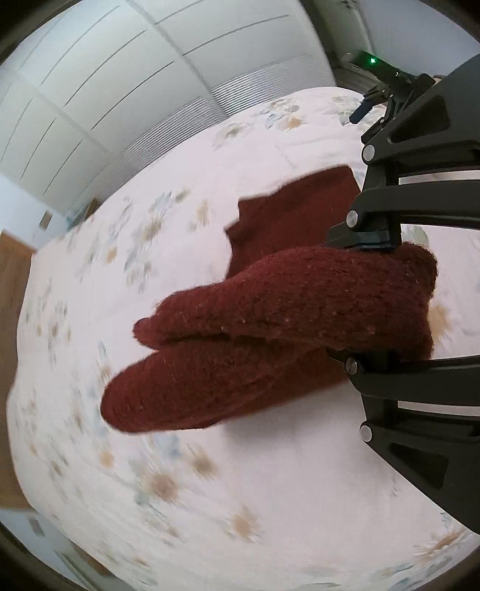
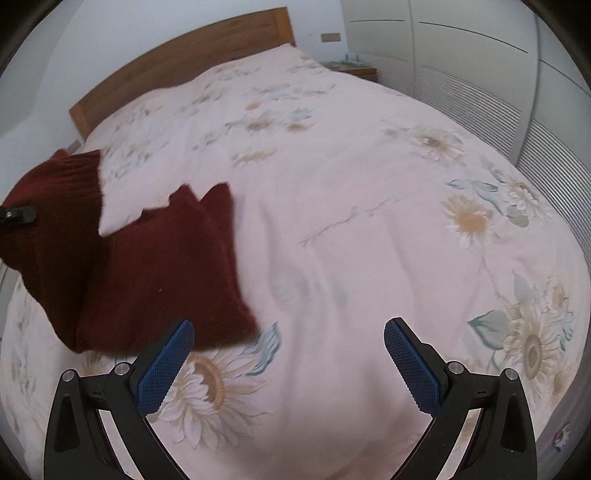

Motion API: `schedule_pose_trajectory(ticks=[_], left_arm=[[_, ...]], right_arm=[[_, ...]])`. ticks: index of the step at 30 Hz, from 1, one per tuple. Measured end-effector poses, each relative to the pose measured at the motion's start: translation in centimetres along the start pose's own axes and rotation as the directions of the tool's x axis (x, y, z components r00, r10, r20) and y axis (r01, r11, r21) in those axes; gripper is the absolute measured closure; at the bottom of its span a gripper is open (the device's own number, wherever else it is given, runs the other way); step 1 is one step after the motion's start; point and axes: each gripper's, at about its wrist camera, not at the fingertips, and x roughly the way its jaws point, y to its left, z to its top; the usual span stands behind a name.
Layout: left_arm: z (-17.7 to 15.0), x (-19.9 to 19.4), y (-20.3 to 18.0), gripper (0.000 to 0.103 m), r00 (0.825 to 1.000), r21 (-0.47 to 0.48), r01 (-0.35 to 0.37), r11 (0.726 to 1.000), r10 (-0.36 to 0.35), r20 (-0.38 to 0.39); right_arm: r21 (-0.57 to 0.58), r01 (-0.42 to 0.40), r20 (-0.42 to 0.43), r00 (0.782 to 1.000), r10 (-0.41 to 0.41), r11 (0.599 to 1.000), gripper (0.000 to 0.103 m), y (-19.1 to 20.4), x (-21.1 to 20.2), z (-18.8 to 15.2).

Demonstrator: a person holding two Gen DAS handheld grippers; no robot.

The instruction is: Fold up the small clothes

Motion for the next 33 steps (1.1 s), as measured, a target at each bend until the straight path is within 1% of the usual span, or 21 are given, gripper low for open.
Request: schedule_pose_trajectory(ticks=[2, 5, 7, 8, 10, 12, 13, 15, 17, 19, 21, 23, 24, 25, 26, 28, 29, 31, 33], left_arm=[[0.6, 1.9, -3.4, 0.076, 1.000, 0.047, 0.008, 0.999, -0.007, -0.015], [0.3, 5.4, -6.8, 0.077, 0.999, 0.093, 0.013, 0.996, -0.009, -0.050], [-0.4, 8.6, -9.4, 0.077, 0.996, 0.127, -0.007, 0.992, 0.018, -0.089], [-0.6, 9.7, -10.0, 0.077, 0.994, 0.129, -0.015, 0.992, 0.029, -0.104], [-1.4, 12.7, -11.3, 0.077, 0.988, 0.146, -0.062, 0.987, 0.082, -0.134], [-2.2, 14.9, -12.2, 0.076, 0.979, 0.166, -0.114, 0.980, 0.139, -0.148], [-2.7, 16.1, -12.3, 0.075, 0.973, 0.160, -0.144, 0.977, 0.169, -0.156], [-3.1, 17.3, -12.3, 0.073, 0.964, 0.161, -0.178, 0.971, 0.205, -0.171], [-3.2, 17.8, -12.7, 0.067, 0.957, 0.182, -0.207, 0.961, 0.237, -0.164], [-3.2, 18.2, -13.0, 0.065, 0.948, 0.207, -0.240, 0.949, 0.275, -0.160], [-3.4, 18.4, -13.0, 0.064, 0.942, 0.213, -0.256, 0.943, 0.293, -0.165], [-3.2, 18.2, -12.8, 0.058, 0.940, 0.203, -0.258, 0.945, 0.294, -0.173], [-2.9, 18.3, -12.8, 0.052, 0.941, 0.191, -0.257, 0.947, 0.290, -0.176], [-2.6, 18.0, -12.8, 0.044, 0.941, 0.183, -0.254, 0.950, 0.286, -0.180], [-2.5, 17.5, -12.9, 0.040, 0.942, 0.178, -0.253, 0.951, 0.284, -0.181], [-2.1, 16.4, -13.1, 0.020, 0.948, 0.171, -0.241, 0.955, 0.270, -0.170], [-2.1, 15.6, -13.4, 0.018, 0.952, 0.173, -0.232, 0.957, 0.260, -0.164], [-1.7, 14.2, -13.4, 0.005, 0.957, 0.174, -0.224, 0.959, 0.251, -0.146], [-1.5, 12.9, -13.1, 0.002, 0.964, 0.166, -0.211, 0.963, 0.233, -0.130]], right_arm=[[0.019, -0.004, 0.008, 1.000, 0.004, 1.000, 0.000, -1.0, -0.4, 0.1], [0.059, 0.000, 0.007, 1.000, 0.000, 0.998, 0.000, -2.5, -0.6, -0.3], [0.085, 0.000, -0.011, 1.000, 0.001, 0.996, 0.000, -3.6, -0.4, -0.8], [0.092, 0.003, -0.022, 1.000, -0.001, 0.996, 0.000, -4.0, -0.3, -1.1], [0.090, 0.012, -0.045, 0.999, -0.008, 0.996, 0.000, -4.6, 0.0, -1.6], [0.078, 0.029, -0.066, 0.998, -0.024, 0.997, 0.000, -4.9, 0.4, -2.0], [0.072, 0.038, -0.075, 0.997, -0.032, 0.997, 0.000, -5.1, 0.5, -2.2], [0.069, 0.045, -0.085, 0.996, -0.039, 0.997, 0.000, -5.4, 0.8, -2.5], [0.074, 0.045, -0.090, 0.995, -0.039, 0.996, 0.000, -5.5, 0.9, -2.6], [0.079, 0.044, -0.089, 0.995, -0.037, 0.996, 0.000, -5.5, 0.7, -2.6], [0.080, 0.041, -0.086, 0.996, -0.034, 0.996, 0.000, -5.4, 0.6, -2.5], [0.071, 0.036, -0.083, 0.996, -0.030, 0.997, 0.000, -5.2, 0.3, -2.3], [0.067, 0.037, -0.081, 0.996, -0.032, 0.997, 0.000, -5.1, 0.2, -2.1], [0.062, 0.040, -0.076, 0.996, -0.035, 0.997, 0.000, -5.0, 0.0, -1.9], [0.057, 0.038, -0.073, 0.997, -0.034, 0.998, 0.000, -4.9, -0.2, -1.7], [0.045, 0.034, -0.063, 0.997, -0.031, 0.998, 0.000, -4.6, -0.7, -1.2], [0.037, 0.032, -0.059, 0.998, -0.030, 0.999, 0.000, -4.4, -0.9, -0.9], [0.014, 0.028, -0.048, 0.998, -0.027, 1.000, 0.000, -3.6, -1.4, -0.3], [-0.028, 0.017, -0.036, 0.999, -0.018, 0.999, 0.000, -2.4, -1.9, 0.5]])
